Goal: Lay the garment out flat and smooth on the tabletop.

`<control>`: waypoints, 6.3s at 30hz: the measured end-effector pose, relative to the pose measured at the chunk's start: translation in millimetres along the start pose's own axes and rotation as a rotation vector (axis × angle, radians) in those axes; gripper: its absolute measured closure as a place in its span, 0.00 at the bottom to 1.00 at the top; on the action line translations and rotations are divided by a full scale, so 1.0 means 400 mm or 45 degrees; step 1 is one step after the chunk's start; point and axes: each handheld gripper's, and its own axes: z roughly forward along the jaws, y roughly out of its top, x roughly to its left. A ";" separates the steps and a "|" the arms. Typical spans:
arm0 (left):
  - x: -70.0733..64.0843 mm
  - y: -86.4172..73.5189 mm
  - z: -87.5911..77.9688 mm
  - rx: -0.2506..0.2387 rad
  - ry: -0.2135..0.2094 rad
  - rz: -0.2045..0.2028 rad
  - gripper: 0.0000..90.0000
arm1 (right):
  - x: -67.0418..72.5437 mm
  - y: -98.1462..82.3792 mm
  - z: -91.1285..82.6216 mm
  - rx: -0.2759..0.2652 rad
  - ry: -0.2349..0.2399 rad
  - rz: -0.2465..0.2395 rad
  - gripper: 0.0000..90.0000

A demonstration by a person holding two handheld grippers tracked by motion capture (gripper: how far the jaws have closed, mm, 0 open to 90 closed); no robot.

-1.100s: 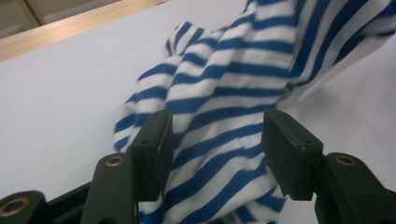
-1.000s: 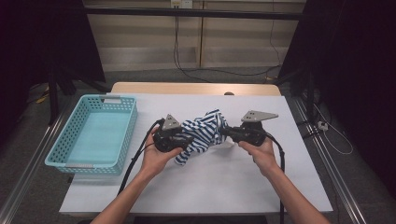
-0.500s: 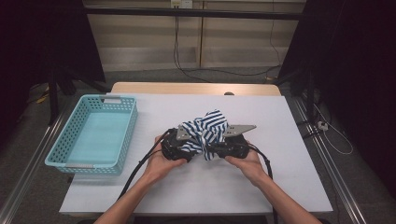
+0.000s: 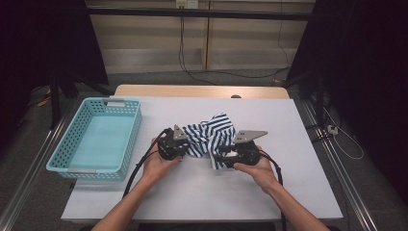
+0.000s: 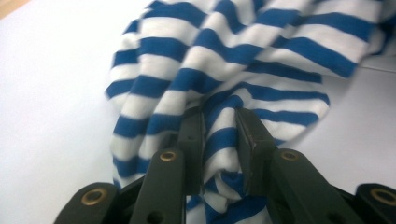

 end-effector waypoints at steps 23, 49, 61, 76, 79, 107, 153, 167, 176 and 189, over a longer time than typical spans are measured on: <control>-0.059 0.054 -0.073 -0.289 -0.248 -0.096 0.60 | -0.141 -0.037 -0.075 -0.088 -0.223 0.185 0.52; -0.174 0.139 -0.042 -0.318 -0.363 -0.018 0.38 | -0.228 -0.069 0.028 0.163 -0.263 0.210 0.84; -0.178 0.093 0.001 -0.182 -0.366 -0.076 0.95 | -0.204 -0.062 -0.007 0.131 -0.288 0.181 0.90; -0.056 -0.019 -0.092 -0.067 -0.210 -0.180 0.97 | -0.159 -0.092 -0.075 0.123 -0.271 0.187 0.89; -0.040 -0.040 -0.099 -0.034 -0.195 -0.188 0.97 | -0.147 -0.105 -0.086 0.128 -0.262 0.193 0.89; -0.037 -0.080 -0.186 -0.140 -0.151 -0.211 0.65 | -0.088 -0.144 -0.144 0.092 -0.279 0.128 0.69; -0.026 -0.059 -0.145 -0.196 -0.283 -0.186 0.94 | -0.053 -0.135 -0.070 0.199 -0.240 -0.080 0.38; 0.006 -0.060 -0.139 -0.224 -0.234 -0.281 0.94 | -0.026 -0.130 -0.040 0.247 -0.249 -0.176 0.47; 0.011 -0.060 -0.129 -0.204 -0.228 -0.260 0.93 | -0.022 -0.121 -0.016 0.221 -0.213 -0.201 0.68; -0.002 -0.071 -0.115 -0.082 -0.221 -0.144 0.82 | -0.046 -0.109 -0.060 0.111 -0.192 -0.107 0.97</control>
